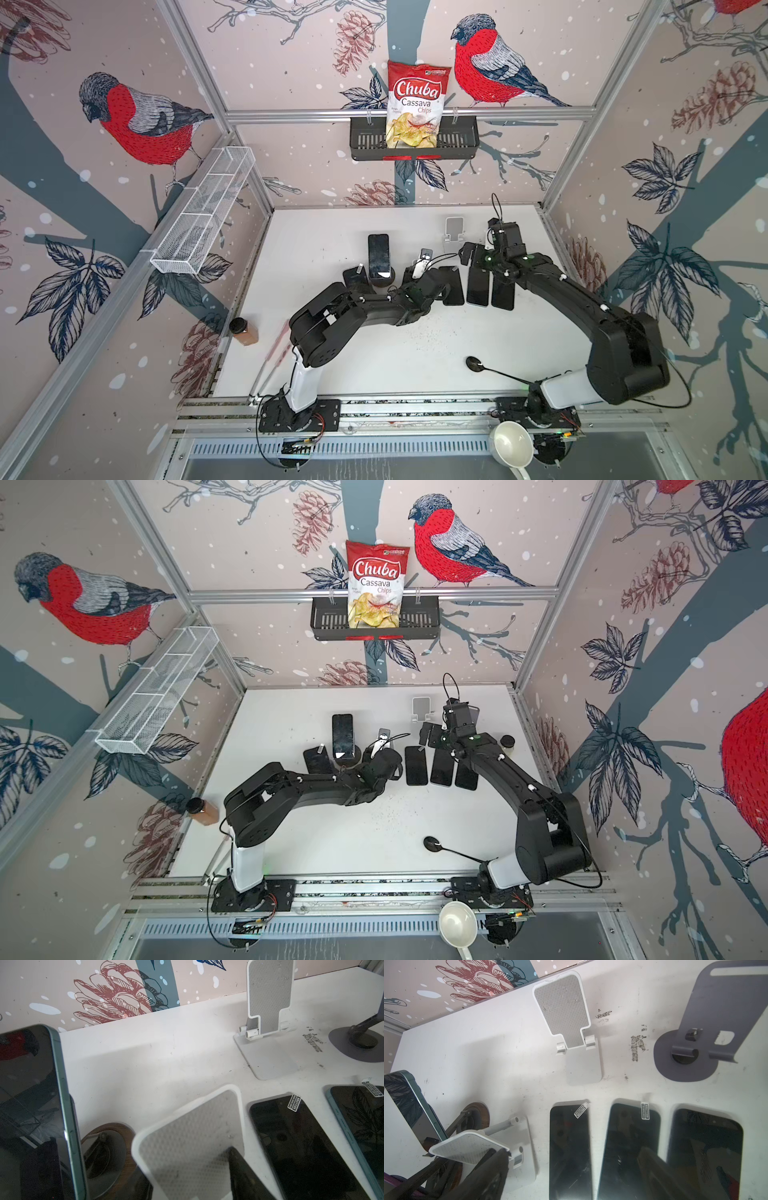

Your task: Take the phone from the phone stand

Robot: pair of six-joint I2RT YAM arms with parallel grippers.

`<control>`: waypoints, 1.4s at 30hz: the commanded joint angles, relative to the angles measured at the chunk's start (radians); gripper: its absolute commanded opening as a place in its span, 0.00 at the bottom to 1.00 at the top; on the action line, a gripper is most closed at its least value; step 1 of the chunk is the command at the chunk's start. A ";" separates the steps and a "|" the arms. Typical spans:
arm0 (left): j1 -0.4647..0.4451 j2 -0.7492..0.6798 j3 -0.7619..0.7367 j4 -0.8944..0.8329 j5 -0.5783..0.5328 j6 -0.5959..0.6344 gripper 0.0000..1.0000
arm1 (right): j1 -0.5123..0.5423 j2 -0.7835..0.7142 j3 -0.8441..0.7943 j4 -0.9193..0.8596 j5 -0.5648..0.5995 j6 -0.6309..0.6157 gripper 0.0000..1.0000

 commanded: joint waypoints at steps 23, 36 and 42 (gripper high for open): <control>0.026 -0.046 -0.286 0.573 0.120 0.182 0.62 | 0.005 0.000 0.005 0.017 -0.002 -0.011 0.99; 0.024 -0.063 -0.272 0.540 0.139 0.066 0.96 | 0.007 0.003 -0.005 0.029 -0.014 -0.015 0.99; 0.000 -0.024 -0.081 0.257 -0.023 -0.066 0.96 | 0.007 0.001 -0.016 0.046 -0.019 -0.015 0.99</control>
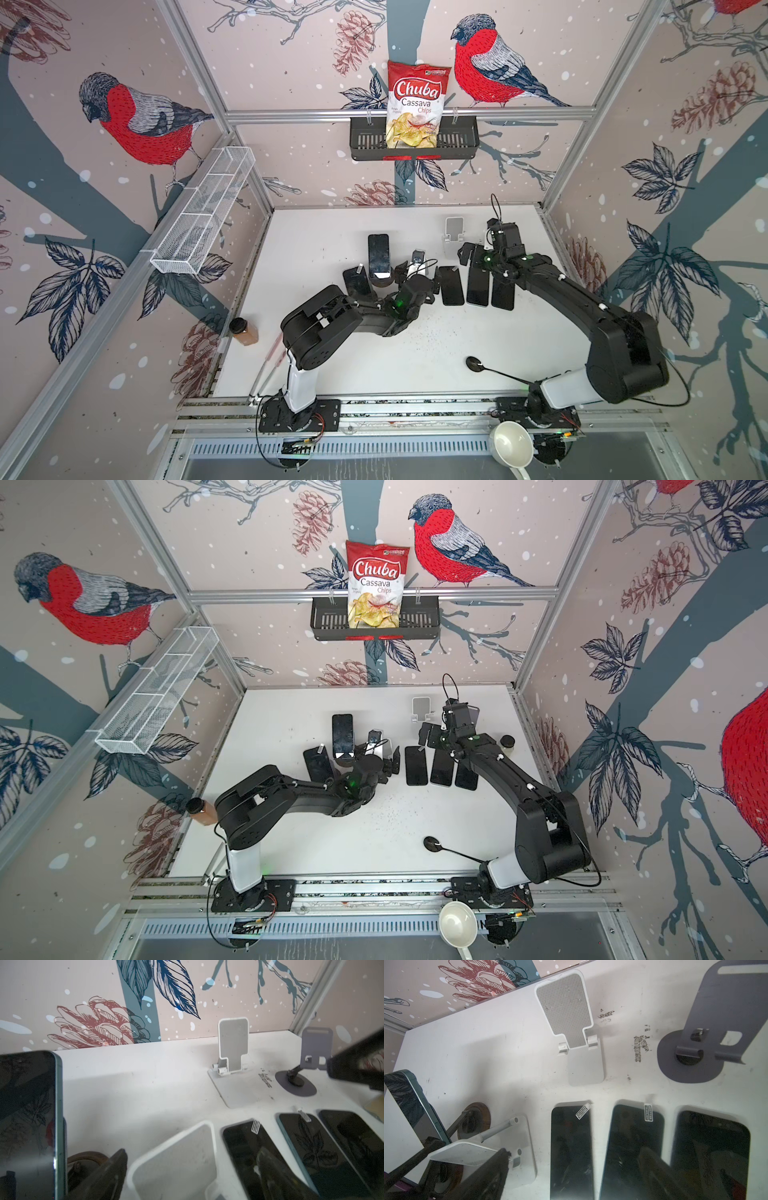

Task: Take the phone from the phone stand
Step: 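Lift the white stand with the left gripper and move it away from the phones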

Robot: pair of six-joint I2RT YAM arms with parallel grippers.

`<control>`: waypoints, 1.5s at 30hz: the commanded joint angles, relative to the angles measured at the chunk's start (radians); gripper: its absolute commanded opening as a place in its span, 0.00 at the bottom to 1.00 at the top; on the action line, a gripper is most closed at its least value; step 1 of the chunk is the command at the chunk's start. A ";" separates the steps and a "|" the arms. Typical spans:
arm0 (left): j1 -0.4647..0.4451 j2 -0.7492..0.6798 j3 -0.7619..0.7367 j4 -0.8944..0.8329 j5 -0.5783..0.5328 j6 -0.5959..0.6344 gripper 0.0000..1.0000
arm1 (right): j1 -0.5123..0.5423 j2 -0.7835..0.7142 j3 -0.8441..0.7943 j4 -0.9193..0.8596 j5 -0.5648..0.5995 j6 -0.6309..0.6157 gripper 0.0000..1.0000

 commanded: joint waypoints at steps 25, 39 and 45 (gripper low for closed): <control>-0.029 0.095 0.249 -0.537 -0.247 -0.391 0.67 | -0.005 -0.025 -0.014 0.038 -0.017 -0.026 0.99; -0.029 0.082 0.229 -0.430 -0.266 -0.212 0.53 | -0.004 -0.023 -0.015 0.041 -0.017 -0.025 0.99; -0.026 0.061 0.181 -0.234 -0.206 -0.024 0.53 | -0.005 -0.020 -0.017 0.041 -0.017 -0.024 0.99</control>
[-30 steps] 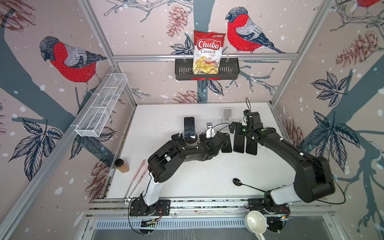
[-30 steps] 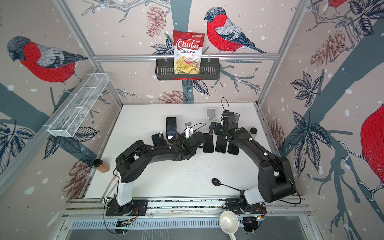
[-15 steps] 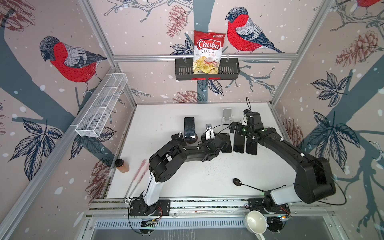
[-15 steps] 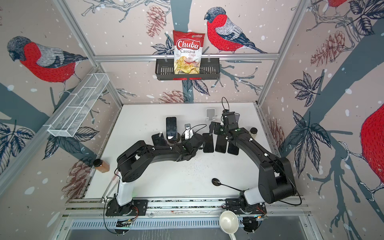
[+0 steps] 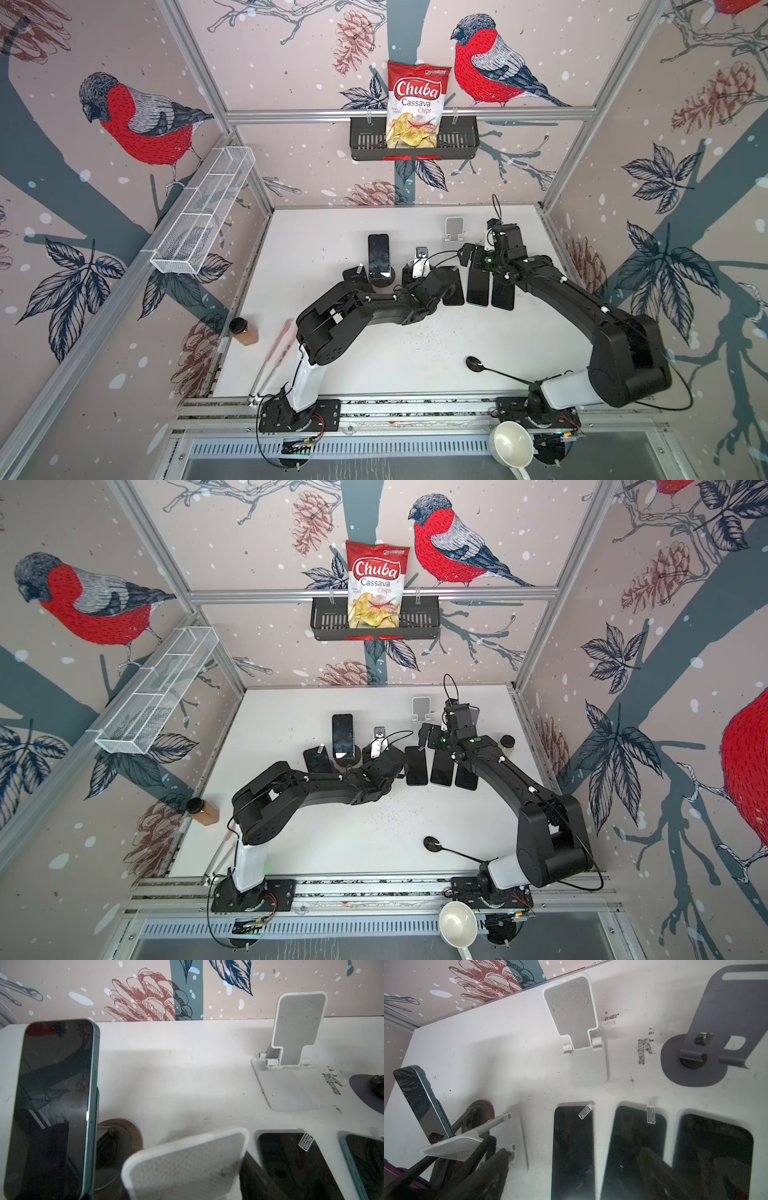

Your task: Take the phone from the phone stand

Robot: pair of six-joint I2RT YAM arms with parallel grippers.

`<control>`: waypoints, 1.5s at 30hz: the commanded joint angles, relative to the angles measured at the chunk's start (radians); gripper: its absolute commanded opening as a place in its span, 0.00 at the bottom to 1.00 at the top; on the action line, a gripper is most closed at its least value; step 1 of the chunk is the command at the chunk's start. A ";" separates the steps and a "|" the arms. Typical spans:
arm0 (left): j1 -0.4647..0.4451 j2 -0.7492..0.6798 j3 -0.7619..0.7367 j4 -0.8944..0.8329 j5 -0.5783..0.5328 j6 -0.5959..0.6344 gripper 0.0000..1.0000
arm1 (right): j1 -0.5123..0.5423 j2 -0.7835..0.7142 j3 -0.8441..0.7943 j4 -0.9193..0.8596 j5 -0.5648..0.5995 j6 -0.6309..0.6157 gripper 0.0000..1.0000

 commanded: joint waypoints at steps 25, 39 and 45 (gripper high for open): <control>0.190 0.078 0.056 0.424 0.451 0.271 0.53 | 0.000 0.001 0.003 0.011 0.028 -0.006 0.99; 0.211 0.191 0.194 0.284 0.487 0.226 0.55 | -0.001 0.003 0.005 0.011 0.027 -0.010 0.99; 0.212 0.205 0.208 0.229 0.487 0.202 0.58 | -0.001 -0.003 0.002 0.013 0.024 -0.011 0.99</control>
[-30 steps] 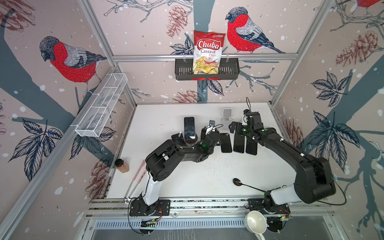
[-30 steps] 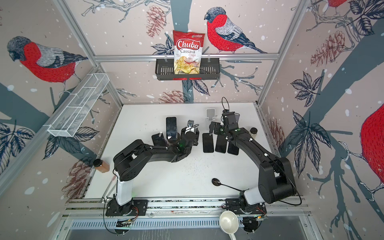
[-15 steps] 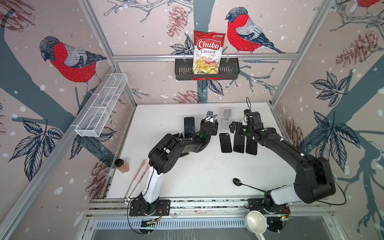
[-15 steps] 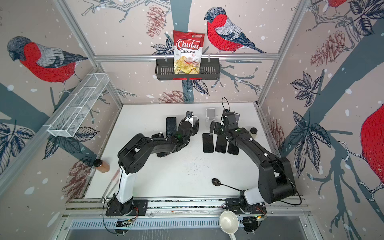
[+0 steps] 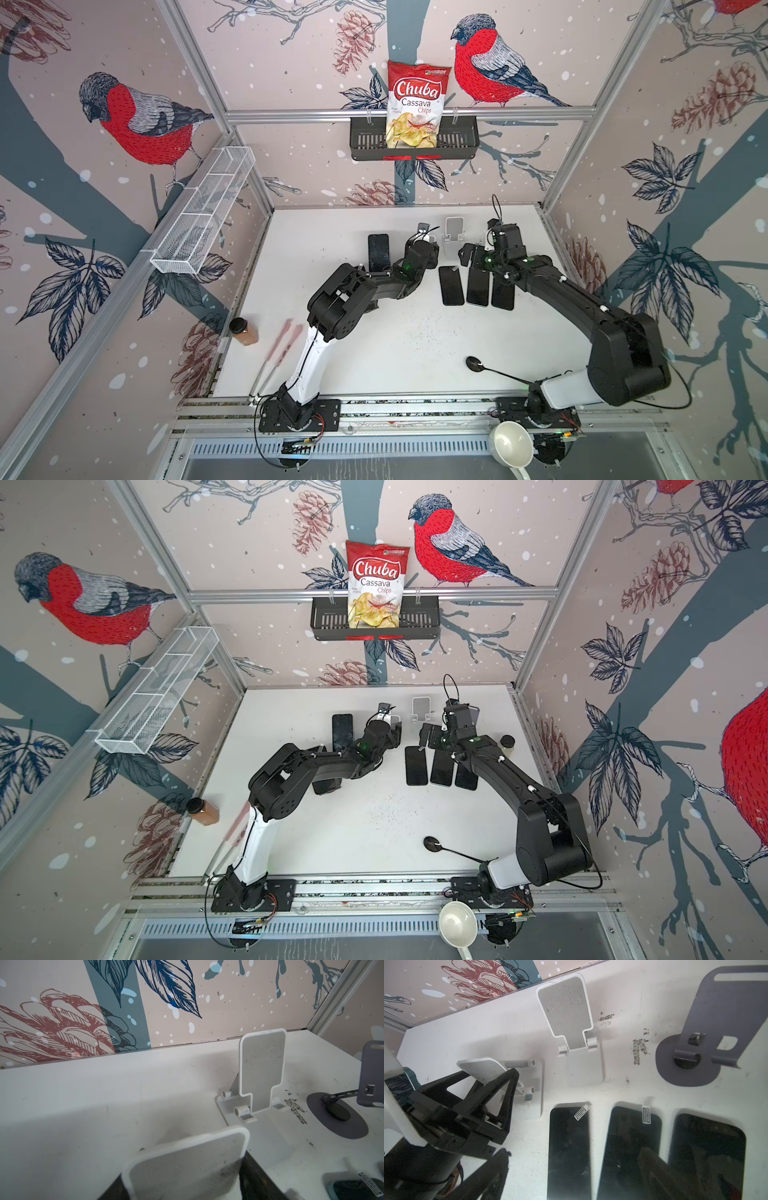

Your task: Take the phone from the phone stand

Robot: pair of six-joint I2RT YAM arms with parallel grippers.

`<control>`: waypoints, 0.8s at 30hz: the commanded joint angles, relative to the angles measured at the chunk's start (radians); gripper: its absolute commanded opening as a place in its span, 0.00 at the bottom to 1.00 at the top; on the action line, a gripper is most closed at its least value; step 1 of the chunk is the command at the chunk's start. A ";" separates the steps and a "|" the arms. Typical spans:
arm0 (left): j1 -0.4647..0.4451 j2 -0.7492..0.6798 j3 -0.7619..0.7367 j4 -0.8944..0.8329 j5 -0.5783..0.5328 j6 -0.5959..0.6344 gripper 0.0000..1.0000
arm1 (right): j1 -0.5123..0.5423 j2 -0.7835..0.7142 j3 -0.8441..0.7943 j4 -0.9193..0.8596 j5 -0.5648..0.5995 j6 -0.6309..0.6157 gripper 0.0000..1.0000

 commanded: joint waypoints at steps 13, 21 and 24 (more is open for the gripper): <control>0.009 0.019 0.063 -0.106 0.034 -0.036 0.80 | 0.000 -0.028 -0.002 0.014 0.006 -0.010 0.99; 0.009 -0.008 0.058 -0.097 0.039 -0.009 0.96 | 0.000 -0.040 -0.008 0.017 0.004 -0.011 0.99; 0.009 -0.033 0.050 -0.100 0.032 0.009 0.97 | 0.000 -0.040 -0.006 0.011 0.007 -0.012 0.99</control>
